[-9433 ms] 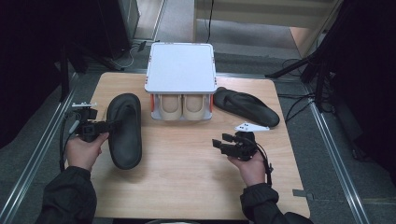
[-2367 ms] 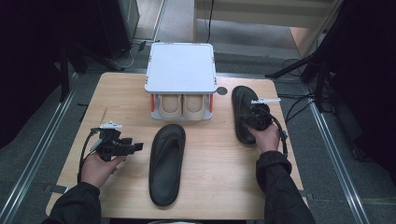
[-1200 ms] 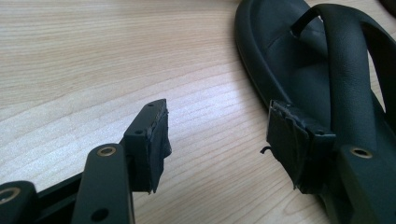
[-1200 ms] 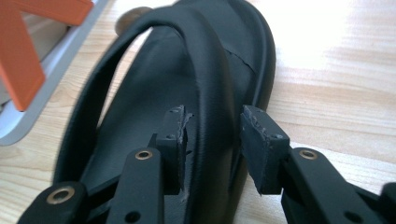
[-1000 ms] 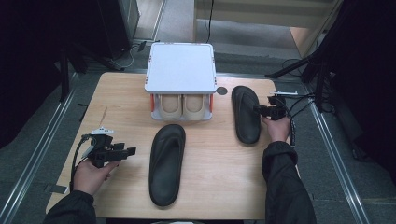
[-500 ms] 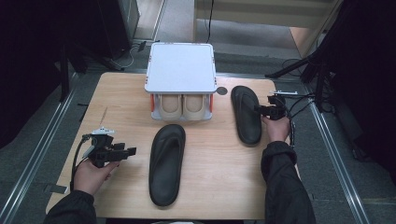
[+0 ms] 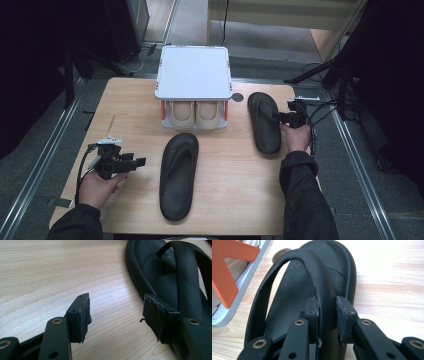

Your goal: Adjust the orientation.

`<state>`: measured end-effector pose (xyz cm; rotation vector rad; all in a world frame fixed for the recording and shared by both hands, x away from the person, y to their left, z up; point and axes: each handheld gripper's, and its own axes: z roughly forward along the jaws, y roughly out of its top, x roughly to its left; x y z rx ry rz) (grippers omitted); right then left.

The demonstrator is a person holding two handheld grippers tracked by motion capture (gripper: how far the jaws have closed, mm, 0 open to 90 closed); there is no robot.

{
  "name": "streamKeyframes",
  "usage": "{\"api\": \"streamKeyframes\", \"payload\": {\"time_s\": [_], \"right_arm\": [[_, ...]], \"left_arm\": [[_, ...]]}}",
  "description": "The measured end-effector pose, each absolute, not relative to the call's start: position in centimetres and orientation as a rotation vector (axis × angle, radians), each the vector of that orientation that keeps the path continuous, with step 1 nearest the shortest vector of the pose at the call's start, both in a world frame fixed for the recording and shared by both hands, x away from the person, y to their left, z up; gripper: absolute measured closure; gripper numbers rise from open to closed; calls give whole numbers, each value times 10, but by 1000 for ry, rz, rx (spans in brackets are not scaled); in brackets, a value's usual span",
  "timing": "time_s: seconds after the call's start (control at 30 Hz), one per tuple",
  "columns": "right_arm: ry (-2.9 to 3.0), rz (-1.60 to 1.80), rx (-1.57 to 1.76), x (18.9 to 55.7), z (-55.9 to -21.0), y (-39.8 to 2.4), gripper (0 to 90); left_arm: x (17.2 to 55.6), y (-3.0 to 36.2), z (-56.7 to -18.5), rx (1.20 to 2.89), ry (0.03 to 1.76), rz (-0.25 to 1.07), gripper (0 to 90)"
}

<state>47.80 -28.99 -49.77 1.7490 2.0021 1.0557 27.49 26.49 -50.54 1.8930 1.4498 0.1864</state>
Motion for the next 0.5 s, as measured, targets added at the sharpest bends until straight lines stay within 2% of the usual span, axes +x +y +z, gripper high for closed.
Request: {"api": "streamKeyframes", "payload": {"time_s": [0.5], "right_arm": [[2016,1086,1730,457,-486,-287,743]], "left_arm": [[284,256,-504,1919,1407,169,392]]}}
